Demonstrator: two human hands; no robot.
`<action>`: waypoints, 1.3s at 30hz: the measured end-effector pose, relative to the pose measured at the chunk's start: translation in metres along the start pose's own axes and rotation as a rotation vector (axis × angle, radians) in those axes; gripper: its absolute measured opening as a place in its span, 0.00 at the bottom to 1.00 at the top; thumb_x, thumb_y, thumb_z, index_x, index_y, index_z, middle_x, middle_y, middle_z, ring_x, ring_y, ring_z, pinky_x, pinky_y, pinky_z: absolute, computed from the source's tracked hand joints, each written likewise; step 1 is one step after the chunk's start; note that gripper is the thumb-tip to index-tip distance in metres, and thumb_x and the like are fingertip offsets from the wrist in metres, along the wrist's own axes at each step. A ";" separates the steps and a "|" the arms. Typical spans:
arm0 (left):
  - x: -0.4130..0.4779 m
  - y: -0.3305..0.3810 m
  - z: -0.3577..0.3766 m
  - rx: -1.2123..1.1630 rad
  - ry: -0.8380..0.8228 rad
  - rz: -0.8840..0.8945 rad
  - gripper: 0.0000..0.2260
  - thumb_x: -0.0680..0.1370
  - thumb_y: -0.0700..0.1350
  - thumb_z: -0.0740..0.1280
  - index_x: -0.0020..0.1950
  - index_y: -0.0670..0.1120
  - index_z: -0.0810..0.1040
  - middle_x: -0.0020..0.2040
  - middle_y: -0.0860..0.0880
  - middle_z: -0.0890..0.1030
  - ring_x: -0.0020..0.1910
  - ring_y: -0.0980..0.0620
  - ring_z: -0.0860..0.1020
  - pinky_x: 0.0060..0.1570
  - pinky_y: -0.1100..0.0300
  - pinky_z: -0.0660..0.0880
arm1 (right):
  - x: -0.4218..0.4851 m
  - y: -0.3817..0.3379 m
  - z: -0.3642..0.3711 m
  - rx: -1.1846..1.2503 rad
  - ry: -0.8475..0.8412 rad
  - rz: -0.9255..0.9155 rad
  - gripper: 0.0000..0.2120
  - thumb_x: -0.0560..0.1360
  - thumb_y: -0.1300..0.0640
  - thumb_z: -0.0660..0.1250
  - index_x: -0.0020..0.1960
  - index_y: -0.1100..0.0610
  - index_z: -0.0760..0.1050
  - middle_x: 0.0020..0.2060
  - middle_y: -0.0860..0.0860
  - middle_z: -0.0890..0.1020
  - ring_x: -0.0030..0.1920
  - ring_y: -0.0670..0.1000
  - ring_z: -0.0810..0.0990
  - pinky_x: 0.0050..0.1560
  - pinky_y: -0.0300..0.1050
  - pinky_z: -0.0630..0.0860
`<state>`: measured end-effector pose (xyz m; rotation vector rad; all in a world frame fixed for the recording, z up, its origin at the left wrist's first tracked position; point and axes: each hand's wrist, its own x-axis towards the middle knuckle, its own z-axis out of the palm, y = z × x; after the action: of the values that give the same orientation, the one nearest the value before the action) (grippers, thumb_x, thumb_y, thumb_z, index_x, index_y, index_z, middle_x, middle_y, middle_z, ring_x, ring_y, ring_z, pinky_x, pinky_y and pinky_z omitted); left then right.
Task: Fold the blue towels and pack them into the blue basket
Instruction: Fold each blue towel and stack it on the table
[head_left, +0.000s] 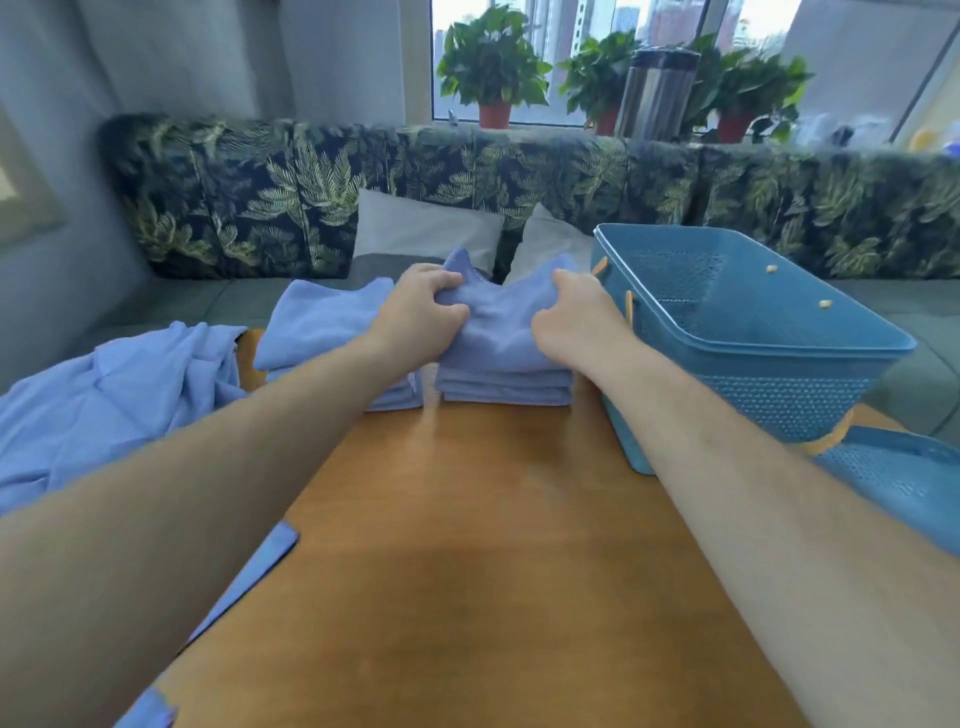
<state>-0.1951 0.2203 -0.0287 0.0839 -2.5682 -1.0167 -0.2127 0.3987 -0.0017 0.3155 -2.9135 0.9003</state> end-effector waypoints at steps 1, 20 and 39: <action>0.014 -0.004 0.004 0.007 -0.009 -0.003 0.18 0.78 0.39 0.66 0.69 0.43 0.77 0.69 0.48 0.72 0.67 0.52 0.71 0.51 0.74 0.58 | 0.013 0.000 0.003 -0.023 0.012 0.005 0.10 0.76 0.63 0.60 0.41 0.55 0.61 0.51 0.57 0.69 0.46 0.56 0.70 0.35 0.45 0.63; 0.059 -0.046 0.098 0.358 -0.262 0.106 0.22 0.86 0.49 0.47 0.80 0.47 0.62 0.82 0.48 0.57 0.81 0.48 0.52 0.78 0.46 0.48 | 0.083 0.054 0.103 -0.479 -0.039 -0.155 0.25 0.86 0.48 0.42 0.82 0.51 0.55 0.82 0.51 0.57 0.81 0.55 0.52 0.80 0.54 0.46; -0.164 -0.118 -0.082 0.359 0.159 -0.011 0.20 0.82 0.46 0.53 0.62 0.42 0.81 0.66 0.46 0.79 0.67 0.48 0.75 0.68 0.56 0.68 | -0.115 -0.101 0.190 -0.006 0.179 -0.611 0.19 0.80 0.52 0.54 0.60 0.54 0.80 0.47 0.49 0.83 0.49 0.56 0.78 0.49 0.50 0.70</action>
<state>-0.0226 0.1114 -0.1057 0.2622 -2.5729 -0.5177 -0.0807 0.2297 -0.1187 0.9943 -2.4178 0.7609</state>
